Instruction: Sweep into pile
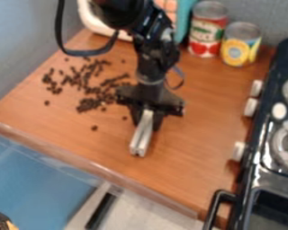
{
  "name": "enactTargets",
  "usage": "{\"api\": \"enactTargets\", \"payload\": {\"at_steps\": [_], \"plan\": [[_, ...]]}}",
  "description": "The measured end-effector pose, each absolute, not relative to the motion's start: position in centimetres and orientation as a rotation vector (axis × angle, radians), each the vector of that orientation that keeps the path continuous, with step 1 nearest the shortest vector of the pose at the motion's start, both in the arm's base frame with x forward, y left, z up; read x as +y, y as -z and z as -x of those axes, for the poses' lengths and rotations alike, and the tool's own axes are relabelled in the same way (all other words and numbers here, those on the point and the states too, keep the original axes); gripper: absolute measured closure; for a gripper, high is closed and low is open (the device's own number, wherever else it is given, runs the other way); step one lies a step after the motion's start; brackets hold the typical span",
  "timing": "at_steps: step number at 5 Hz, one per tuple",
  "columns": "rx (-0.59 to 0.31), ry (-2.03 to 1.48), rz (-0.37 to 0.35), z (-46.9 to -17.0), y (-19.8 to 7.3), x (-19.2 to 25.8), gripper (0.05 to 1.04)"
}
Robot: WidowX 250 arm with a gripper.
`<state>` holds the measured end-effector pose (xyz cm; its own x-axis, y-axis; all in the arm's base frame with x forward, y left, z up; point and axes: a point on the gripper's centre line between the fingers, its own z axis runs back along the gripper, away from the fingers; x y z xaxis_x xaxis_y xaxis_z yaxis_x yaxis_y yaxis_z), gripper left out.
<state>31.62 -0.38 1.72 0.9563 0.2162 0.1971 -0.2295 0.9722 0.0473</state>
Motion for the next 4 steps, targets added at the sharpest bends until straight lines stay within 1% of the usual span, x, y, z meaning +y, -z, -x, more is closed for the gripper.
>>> {"api": "enactTargets", "payload": {"at_steps": [2,4], "plan": [[-0.124,-0.235,-0.057,-33.4,-1.7,1.7,0.702],[-0.117,-0.242,-0.052,-34.3,-1.5,4.1,0.702]]}}
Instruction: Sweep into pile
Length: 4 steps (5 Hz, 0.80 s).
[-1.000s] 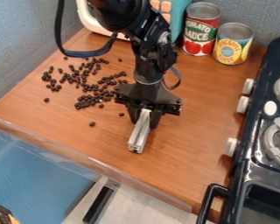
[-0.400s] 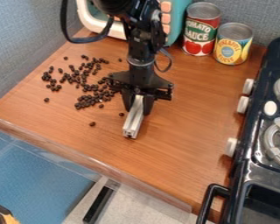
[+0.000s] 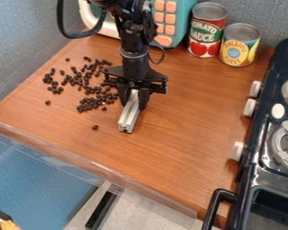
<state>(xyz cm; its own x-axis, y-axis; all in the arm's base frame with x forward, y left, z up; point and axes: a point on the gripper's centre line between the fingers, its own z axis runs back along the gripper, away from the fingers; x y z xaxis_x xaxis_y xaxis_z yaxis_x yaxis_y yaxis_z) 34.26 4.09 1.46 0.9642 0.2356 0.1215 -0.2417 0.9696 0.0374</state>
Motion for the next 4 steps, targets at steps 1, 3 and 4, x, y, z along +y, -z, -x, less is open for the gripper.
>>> {"api": "enactTargets", "payload": {"at_steps": [1,3,4], "plan": [[-0.119,-0.245,-0.057,-34.3,-1.4,4.8,0.702],[-0.112,-0.295,-0.046,-34.5,-1.5,7.6,0.702],[-0.103,-0.319,-0.033,-34.6,-1.5,8.9,0.702]]}}
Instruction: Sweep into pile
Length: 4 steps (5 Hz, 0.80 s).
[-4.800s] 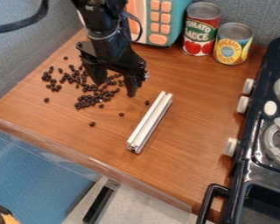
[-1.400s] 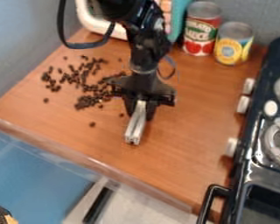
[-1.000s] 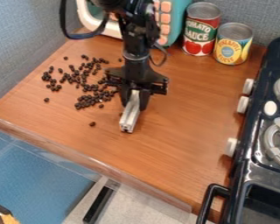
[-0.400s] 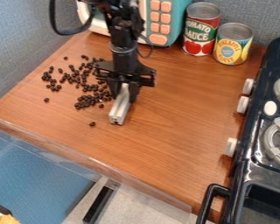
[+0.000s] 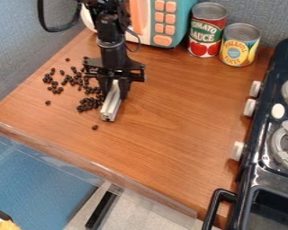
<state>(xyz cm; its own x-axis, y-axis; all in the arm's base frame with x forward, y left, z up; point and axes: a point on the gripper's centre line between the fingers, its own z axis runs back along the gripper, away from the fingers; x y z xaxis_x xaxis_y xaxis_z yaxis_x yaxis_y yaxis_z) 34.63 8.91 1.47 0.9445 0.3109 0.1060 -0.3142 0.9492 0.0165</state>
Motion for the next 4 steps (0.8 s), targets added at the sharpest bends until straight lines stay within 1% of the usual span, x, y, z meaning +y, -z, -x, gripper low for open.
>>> {"api": "enactTargets", "payload": {"at_steps": [1,3,4], "plan": [[-0.088,-0.353,-0.027,-34.4,-1.7,10.9,0.702],[-0.076,-0.385,-0.014,-34.2,-1.7,13.2,0.702],[-0.061,-0.422,-0.016,-33.6,-2.0,14.8,0.702]]}}
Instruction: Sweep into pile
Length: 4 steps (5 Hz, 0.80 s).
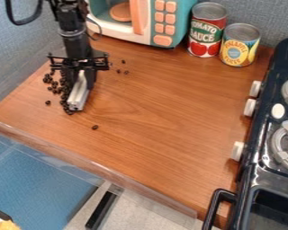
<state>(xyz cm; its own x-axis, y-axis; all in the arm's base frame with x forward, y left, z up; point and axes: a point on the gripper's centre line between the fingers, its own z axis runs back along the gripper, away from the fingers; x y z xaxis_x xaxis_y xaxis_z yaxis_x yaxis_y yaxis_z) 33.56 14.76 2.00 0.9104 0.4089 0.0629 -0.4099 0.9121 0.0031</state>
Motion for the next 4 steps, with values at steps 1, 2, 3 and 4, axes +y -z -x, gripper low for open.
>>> {"api": "enactTargets", "payload": {"at_steps": [1,2,3,4], "plan": [[-0.073,-0.442,-0.007,-33.7,-2.43,15.47,0.702],[-0.076,-0.455,-0.008,-33.58,-2.56,16.05,0.702],[-0.068,-0.452,0.0,-33.44,-2.55,16.0,0.702],[-0.07,-0.454,0.045,-33.65,-2.59,15.2,0.702]]}}
